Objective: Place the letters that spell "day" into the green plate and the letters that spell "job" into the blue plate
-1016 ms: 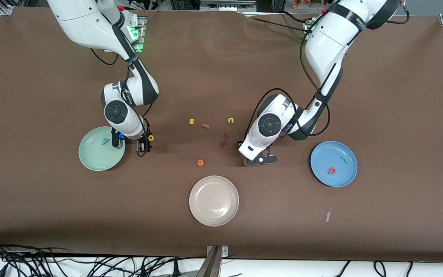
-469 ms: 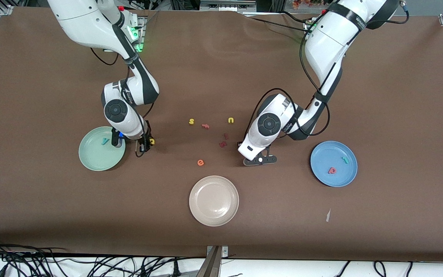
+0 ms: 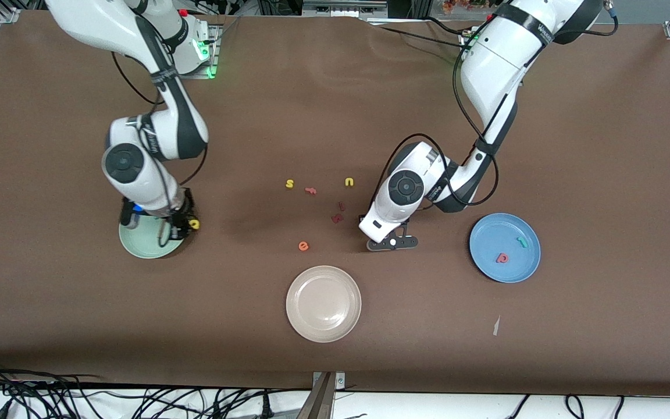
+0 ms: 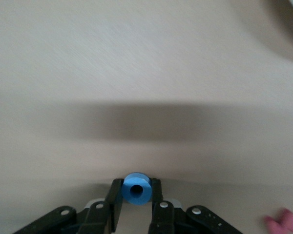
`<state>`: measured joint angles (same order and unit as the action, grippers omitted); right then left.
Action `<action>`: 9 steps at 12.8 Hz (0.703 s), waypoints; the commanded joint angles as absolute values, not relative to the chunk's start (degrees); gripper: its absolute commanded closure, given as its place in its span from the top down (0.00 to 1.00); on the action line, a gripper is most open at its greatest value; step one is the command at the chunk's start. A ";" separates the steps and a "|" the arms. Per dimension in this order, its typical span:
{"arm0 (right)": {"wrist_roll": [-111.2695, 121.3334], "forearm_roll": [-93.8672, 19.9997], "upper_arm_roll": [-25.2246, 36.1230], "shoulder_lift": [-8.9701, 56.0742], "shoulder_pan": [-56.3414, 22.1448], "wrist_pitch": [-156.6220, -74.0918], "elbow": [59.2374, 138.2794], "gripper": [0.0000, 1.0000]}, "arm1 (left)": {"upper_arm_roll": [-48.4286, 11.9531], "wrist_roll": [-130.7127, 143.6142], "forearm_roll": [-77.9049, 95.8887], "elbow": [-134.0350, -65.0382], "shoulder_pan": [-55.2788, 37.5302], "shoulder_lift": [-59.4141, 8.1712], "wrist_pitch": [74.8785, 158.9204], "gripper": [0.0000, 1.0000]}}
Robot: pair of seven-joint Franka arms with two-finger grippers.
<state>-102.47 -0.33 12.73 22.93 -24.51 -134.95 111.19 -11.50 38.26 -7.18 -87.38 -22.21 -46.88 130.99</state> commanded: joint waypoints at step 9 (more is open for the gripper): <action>-87.46 0.88 15.03 18.73 -17.76 -131.75 114.43 1.00 | -11.25 -13.84 -9.93 -86.93 -3.96 -38.67 116.19 0.21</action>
